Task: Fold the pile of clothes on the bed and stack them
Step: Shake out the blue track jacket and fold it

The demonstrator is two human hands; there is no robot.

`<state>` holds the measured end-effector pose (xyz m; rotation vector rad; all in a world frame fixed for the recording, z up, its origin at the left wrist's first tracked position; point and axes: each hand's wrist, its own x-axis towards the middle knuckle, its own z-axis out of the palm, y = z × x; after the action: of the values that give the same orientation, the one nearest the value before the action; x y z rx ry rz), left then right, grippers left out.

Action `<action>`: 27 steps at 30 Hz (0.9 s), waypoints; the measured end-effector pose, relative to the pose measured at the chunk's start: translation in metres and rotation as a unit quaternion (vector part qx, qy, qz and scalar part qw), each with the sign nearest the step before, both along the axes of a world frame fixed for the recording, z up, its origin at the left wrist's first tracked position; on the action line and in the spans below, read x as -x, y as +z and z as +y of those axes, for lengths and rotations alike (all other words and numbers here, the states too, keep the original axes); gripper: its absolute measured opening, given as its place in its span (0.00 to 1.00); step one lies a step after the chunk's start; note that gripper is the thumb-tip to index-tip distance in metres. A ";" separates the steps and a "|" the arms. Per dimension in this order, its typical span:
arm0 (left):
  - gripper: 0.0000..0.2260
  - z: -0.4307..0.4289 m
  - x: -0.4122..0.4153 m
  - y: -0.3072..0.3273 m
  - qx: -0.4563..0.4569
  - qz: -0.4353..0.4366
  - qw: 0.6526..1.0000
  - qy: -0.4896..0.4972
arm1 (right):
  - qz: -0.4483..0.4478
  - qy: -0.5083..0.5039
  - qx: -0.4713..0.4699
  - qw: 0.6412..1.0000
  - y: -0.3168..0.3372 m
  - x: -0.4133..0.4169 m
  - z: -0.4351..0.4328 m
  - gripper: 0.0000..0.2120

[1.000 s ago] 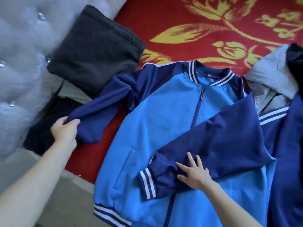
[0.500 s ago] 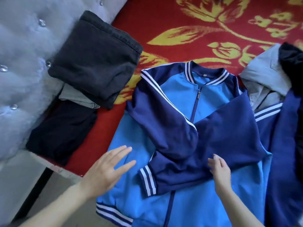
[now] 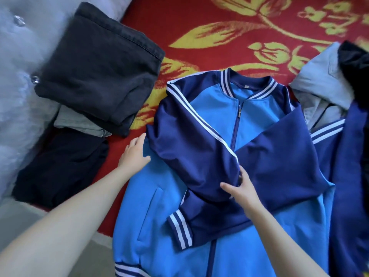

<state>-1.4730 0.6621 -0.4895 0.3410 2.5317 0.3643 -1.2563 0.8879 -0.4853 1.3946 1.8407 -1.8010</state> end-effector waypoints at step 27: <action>0.11 0.023 0.027 0.013 0.093 0.136 0.948 -0.272 | -0.299 -0.039 -0.201 0.932 0.023 -0.134 0.085 0.21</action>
<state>-1.4997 0.6853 -0.4765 1.0428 2.5662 -0.1473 -1.1221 0.9725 -0.4625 1.9050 1.8650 -0.8750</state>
